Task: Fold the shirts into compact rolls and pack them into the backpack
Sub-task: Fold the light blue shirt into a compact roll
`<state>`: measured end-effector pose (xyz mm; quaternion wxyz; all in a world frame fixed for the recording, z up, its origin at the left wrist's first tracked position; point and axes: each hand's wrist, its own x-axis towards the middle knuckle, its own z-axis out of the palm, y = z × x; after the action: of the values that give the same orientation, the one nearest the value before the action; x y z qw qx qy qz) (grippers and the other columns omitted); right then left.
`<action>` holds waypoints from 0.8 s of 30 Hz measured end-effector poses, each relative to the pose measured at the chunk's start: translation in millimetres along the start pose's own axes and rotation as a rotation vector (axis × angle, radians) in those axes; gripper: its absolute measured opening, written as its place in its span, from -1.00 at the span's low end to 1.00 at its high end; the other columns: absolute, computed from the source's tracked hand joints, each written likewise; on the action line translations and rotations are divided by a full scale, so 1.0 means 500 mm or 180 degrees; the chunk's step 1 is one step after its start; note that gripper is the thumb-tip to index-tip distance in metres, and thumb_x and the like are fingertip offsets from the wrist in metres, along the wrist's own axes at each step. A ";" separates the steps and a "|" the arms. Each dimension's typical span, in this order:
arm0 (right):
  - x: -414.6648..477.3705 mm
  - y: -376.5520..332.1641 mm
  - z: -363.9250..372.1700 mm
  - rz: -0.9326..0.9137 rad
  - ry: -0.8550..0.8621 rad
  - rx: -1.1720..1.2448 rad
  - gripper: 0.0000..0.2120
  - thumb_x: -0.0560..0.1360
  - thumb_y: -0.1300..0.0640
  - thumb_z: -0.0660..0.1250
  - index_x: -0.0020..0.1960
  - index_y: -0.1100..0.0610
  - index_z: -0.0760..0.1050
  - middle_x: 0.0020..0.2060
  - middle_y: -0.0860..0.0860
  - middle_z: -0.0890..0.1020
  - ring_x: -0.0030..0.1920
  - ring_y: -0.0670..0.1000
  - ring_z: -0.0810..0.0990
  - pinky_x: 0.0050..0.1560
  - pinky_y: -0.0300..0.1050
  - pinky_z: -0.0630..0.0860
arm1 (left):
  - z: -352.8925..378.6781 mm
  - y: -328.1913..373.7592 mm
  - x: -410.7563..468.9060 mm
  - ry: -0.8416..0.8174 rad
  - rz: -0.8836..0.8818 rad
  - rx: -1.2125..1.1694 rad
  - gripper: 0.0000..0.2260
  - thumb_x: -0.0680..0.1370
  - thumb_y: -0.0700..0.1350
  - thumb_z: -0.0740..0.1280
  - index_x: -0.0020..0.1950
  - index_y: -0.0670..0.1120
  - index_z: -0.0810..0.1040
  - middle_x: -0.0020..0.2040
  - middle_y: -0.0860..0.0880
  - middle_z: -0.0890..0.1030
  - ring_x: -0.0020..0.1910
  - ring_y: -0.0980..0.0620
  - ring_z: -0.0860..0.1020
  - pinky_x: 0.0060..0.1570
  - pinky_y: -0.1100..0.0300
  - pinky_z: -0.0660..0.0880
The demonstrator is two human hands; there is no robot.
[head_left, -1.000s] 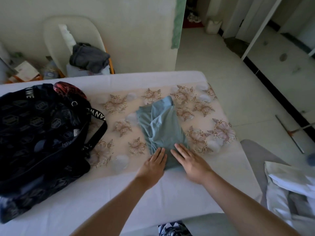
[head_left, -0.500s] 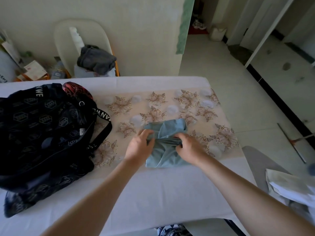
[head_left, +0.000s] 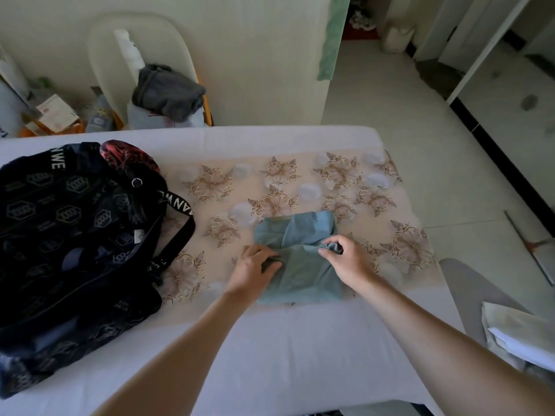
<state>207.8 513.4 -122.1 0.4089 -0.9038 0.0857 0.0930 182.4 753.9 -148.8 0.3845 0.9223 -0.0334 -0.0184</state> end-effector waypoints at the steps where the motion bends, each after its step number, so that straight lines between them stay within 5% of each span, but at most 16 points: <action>1: 0.006 0.006 0.001 0.0050 0.0068 0.0005 -0.96 0.51 0.04 0.44 -0.08 -0.07 0.59 -0.17 -0.17 0.61 -0.08 -0.06 0.60 -0.15 -0.25 0.41 | -0.006 0.004 0.004 0.0037 -0.0203 -0.0138 -0.94 0.51 -0.13 0.44 -0.05 -0.06 0.68 -0.07 0.07 0.59 -0.03 0.09 0.48 0.09 0.21 0.44; 4: 0.018 0.013 0.004 0.0209 0.0146 -0.0020 -0.90 0.58 0.02 0.36 -0.01 -0.01 0.65 -0.13 -0.11 0.65 -0.03 0.00 0.63 -0.08 -0.15 0.43 | -0.016 0.017 0.031 0.0067 -0.0796 -0.0281 -0.93 0.56 -0.11 0.38 -0.11 -0.03 0.62 -0.17 0.06 0.57 -0.16 0.07 0.50 -0.19 0.25 0.36; 7: 0.028 0.008 0.013 0.0399 0.0155 -0.0499 -0.83 0.62 -0.03 0.28 0.06 -0.02 0.63 -0.07 -0.05 0.67 -0.12 0.01 0.57 -0.22 -0.16 0.37 | -0.014 0.024 0.058 -0.0087 -0.1120 -0.0266 -0.89 0.60 -0.06 0.33 -0.07 -0.07 0.58 -0.14 -0.01 0.58 -0.14 -0.02 0.53 -0.18 0.16 0.40; 13: 0.017 0.006 0.029 0.0477 0.0366 -0.0409 -0.74 0.56 -0.11 0.34 0.14 0.03 0.52 -0.08 -0.04 0.64 -0.11 0.02 0.59 -0.13 -0.09 0.44 | -0.019 0.016 0.018 0.0128 -0.0791 -0.0230 -0.86 0.49 -0.13 0.46 -0.06 0.01 0.52 -0.07 0.11 0.45 -0.16 0.15 0.46 -0.17 0.33 0.38; 19: -0.103 0.042 0.020 0.0443 0.0577 0.0058 -0.78 0.52 -0.07 0.33 -0.10 0.02 0.33 -0.20 -0.02 0.53 -0.22 0.04 0.52 -0.24 -0.04 0.37 | -0.020 0.019 -0.093 0.0393 -0.1200 -0.0563 -0.83 0.51 -0.03 0.42 -0.16 0.02 0.45 -0.21 0.08 0.55 -0.24 0.05 0.53 -0.28 0.26 0.43; 24: -0.160 0.073 0.042 0.0340 0.0398 0.0187 -0.84 0.46 0.07 0.49 -0.23 0.00 0.53 -0.31 -0.12 0.61 -0.26 -0.13 0.57 -0.26 -0.28 0.41 | 0.008 0.038 -0.154 0.0408 -0.1872 -0.0965 -0.78 0.39 0.06 0.54 -0.10 0.02 0.58 -0.25 0.10 0.62 -0.27 0.17 0.55 -0.37 0.38 0.34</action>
<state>119.7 512.0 -143.0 0.4236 -0.8895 0.1618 0.0554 104.6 743.5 -137.3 0.4969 0.8240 0.2615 -0.0752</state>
